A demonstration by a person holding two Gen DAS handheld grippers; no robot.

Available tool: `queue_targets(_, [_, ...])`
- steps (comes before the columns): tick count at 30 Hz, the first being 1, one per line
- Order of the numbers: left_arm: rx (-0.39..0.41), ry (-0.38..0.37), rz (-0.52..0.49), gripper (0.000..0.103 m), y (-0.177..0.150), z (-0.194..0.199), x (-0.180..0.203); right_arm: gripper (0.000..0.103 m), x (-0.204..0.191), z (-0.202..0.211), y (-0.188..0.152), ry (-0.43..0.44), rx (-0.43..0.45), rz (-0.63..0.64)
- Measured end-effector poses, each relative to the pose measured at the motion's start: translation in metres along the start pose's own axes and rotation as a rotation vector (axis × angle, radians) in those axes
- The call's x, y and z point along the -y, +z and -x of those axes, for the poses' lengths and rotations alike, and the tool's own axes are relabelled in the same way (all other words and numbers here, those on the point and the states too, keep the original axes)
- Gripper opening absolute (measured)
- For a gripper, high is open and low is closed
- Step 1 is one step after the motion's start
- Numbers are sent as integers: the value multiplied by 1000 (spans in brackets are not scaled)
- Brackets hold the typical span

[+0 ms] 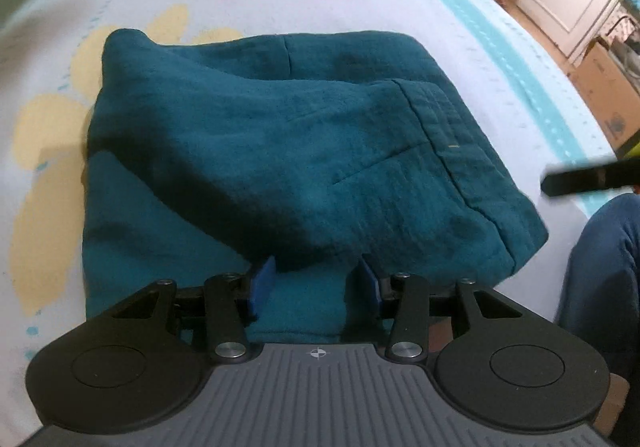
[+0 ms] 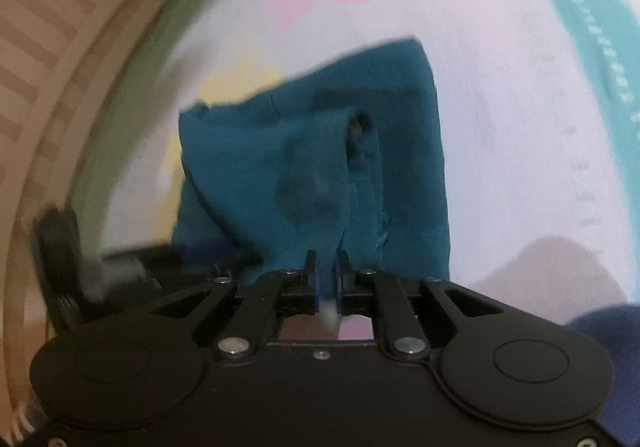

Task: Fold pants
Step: 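Press the folded bundle flat with the left gripper while the right gripper holds the fold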

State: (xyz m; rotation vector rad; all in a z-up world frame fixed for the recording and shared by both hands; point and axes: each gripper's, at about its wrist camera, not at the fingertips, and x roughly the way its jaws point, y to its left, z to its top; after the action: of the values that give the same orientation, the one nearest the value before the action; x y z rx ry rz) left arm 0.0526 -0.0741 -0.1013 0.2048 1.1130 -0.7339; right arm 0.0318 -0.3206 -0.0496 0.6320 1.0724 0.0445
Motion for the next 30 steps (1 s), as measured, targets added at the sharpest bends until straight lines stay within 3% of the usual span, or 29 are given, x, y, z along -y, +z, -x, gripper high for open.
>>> queue_targets(1, [3,-7,19,44,0,1,-2,48,0,1,5,-13,18,3])
queue_targets(2, [4,-13,37,44,1,0,-5,64,-1,2,10,-22,31,4])
queue_targets(3, [4,-19,54,44,0,0,-7,69,0,-1,15,-27,50,2])
queue_targets(5, [5,-23,67,44,0,-1,-8,70,3,-10,22,-34,59,2])
queue_targets(10, [15,-14,60,44,-3,-1,-6,69,12,-53,35,-63,-52,-13])
queue_targets(16, [34,-22,72,44,-3,0,-8,69,19,-81,31,-18,-104,-27])
queue_targets(18, [43,-24,74,44,-2,2,-10,66,22,-84,30,38,-94,-48])
queue_targets(20, [61,-23,78,44,-4,7,-10,42,23,-89,29,74,-103,-66])
queue_targets(23, [108,10,86,44,-9,24,-12,23,17,-90,29,85,-103,-43])
queue_targets(30, [245,55,126,44,-3,68,-24,21,-60,-16,39,28,138,278])
